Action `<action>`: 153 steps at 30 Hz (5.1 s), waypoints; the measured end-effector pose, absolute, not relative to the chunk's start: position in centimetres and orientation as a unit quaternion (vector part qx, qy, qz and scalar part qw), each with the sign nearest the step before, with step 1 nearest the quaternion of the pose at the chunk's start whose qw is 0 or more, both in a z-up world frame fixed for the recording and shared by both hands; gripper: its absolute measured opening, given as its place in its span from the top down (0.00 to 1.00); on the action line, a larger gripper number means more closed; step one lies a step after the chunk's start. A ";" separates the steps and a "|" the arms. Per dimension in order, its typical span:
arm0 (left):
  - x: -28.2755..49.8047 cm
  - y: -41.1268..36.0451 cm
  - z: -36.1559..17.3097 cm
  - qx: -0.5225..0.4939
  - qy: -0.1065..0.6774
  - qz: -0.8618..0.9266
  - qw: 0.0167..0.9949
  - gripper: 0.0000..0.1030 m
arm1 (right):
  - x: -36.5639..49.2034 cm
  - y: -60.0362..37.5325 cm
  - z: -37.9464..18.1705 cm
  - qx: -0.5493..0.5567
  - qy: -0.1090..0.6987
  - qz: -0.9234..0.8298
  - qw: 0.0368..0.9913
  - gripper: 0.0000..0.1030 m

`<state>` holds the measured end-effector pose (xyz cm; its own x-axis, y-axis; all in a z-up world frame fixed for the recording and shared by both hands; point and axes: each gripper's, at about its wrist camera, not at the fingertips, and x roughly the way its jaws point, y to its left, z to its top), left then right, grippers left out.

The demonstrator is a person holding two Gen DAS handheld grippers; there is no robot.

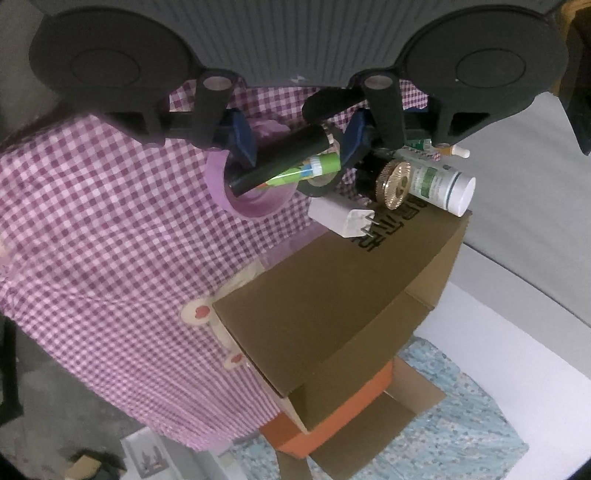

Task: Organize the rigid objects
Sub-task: 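Grasp the black cylinder in the pink bowl with the right tool, then carry the black cylinder with the right tool down into the cardboard box, then open the right tool to release the black cylinder in the box, then grasp the white supplement bottle lying on the table with the right tool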

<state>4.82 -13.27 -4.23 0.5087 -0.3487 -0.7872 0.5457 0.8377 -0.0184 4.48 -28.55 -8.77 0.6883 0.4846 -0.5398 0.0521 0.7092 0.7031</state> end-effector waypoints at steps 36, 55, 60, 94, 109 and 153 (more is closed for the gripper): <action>5.6 -15.4 -5.2 0.121 0.440 -0.310 0.834 0.79 | 7.5 -29.6 -11.0 0.425 0.412 0.111 0.798 0.73; 3.5 -11.8 3.2 0.096 0.336 -0.276 0.895 0.79 | 5.6 -27.8 -1.1 0.368 0.321 0.174 0.855 0.76; 6.2 -8.9 6.5 0.068 0.327 -0.239 0.912 0.79 | 9.1 -25.5 3.0 0.335 0.306 0.228 0.861 0.76; 26.1 -2.1 2.4 0.043 0.496 -0.077 0.864 0.78 | 37.4 -13.6 -2.6 0.280 0.532 0.237 0.763 0.77; 23.3 -0.9 5.5 0.017 0.463 -0.082 0.883 0.76 | 36.0 -17.6 1.4 0.295 0.471 0.244 0.795 0.51; 8.0 16.4 -5.5 -0.280 0.430 -0.045 0.857 0.64 | 22.3 9.9 4.3 -0.176 0.500 0.416 0.738 0.44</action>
<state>7.98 16.42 -5.46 0.6254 -0.3184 -0.7124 -0.1635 0.8393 -0.5186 22.32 9.90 4.31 0.1528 0.4384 -0.8857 -0.7914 0.5911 0.1560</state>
